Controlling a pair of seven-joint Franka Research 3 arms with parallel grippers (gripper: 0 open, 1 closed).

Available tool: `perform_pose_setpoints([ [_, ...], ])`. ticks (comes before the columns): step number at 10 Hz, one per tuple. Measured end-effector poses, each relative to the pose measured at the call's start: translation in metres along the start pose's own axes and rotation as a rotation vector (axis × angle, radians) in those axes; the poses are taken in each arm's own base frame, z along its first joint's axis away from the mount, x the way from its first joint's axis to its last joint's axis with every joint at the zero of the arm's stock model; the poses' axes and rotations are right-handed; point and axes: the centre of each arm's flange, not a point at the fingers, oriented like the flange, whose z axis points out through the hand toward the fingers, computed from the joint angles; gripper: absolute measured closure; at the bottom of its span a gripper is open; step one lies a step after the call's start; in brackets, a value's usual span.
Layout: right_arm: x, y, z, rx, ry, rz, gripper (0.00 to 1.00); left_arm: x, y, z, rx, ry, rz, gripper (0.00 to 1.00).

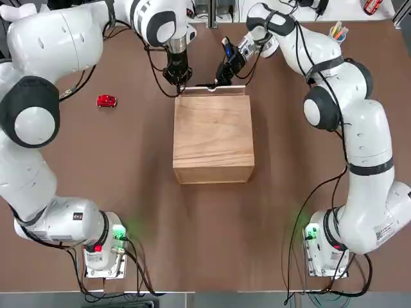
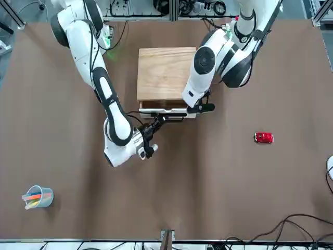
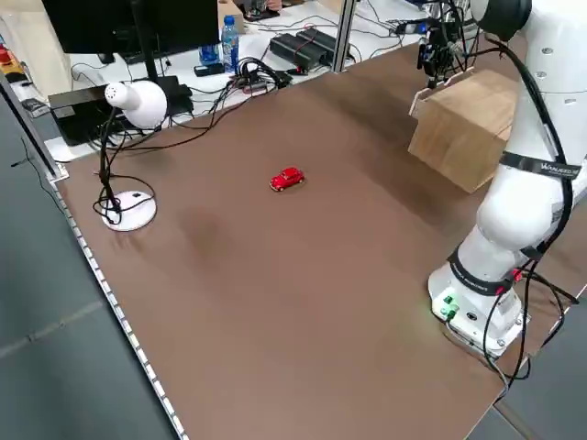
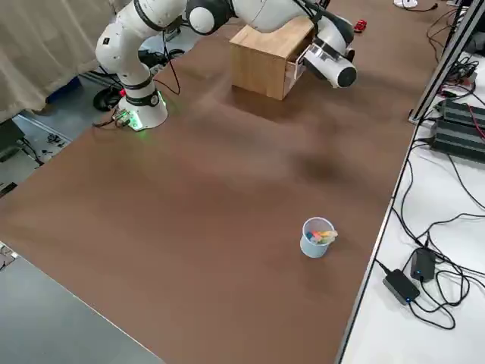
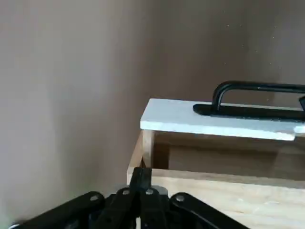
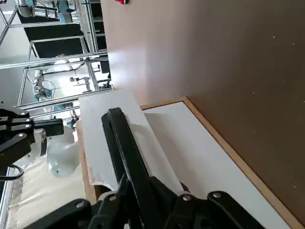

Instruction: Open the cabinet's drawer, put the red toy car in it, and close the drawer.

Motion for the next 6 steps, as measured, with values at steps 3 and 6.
perform_pose_setpoints([
  [3,0.006,0.000,-0.007,-0.002,0.054,-0.016,0.80,0.002,0.000,0.008,0.003,-0.018,0.001,0.99],
  [6,0.010,0.002,-0.014,-0.009,0.106,-0.031,0.80,0.006,0.002,0.018,0.004,-0.041,0.003,0.99],
])
